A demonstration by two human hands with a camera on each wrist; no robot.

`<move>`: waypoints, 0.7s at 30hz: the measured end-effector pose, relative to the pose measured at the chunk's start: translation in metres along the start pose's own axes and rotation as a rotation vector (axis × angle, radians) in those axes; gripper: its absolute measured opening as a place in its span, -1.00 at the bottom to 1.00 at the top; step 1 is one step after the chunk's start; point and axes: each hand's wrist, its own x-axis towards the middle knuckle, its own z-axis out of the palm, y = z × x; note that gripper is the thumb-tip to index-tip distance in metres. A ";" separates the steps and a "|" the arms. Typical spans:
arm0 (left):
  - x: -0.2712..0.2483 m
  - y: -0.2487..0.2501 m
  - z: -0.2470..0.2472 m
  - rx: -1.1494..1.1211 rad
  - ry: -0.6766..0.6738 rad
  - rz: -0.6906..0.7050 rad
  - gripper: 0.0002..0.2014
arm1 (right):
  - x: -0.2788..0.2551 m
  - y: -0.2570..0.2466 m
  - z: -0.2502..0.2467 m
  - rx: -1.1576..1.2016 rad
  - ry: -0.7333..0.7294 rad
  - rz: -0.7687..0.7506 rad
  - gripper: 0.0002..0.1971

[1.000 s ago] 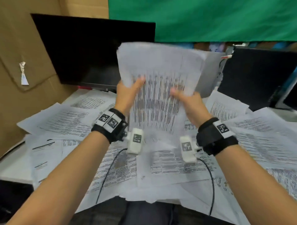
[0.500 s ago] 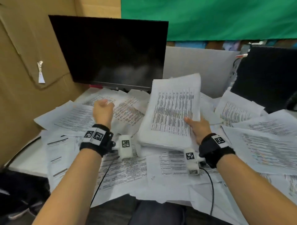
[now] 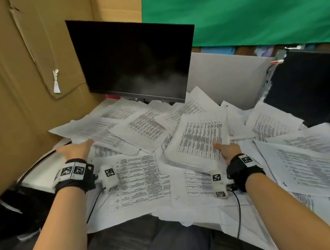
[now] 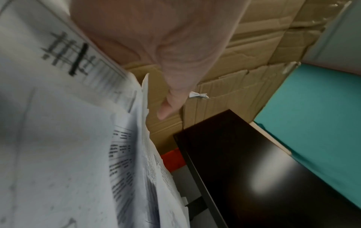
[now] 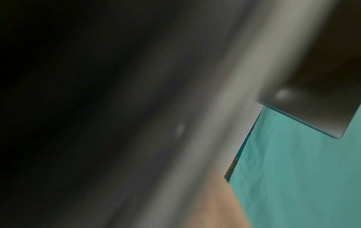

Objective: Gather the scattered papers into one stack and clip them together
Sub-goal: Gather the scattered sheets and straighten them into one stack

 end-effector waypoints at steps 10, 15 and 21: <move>-0.040 0.034 0.010 0.135 0.057 0.393 -0.74 | -0.018 -0.007 -0.001 -0.080 0.003 0.007 -0.07; -0.105 0.077 -0.001 0.086 0.319 0.786 -0.75 | -0.024 -0.008 -0.001 -0.122 0.017 -0.025 -0.33; -0.181 0.146 -0.012 -0.022 0.330 1.378 -0.64 | -0.025 -0.025 -0.006 -0.044 -0.052 0.000 -0.17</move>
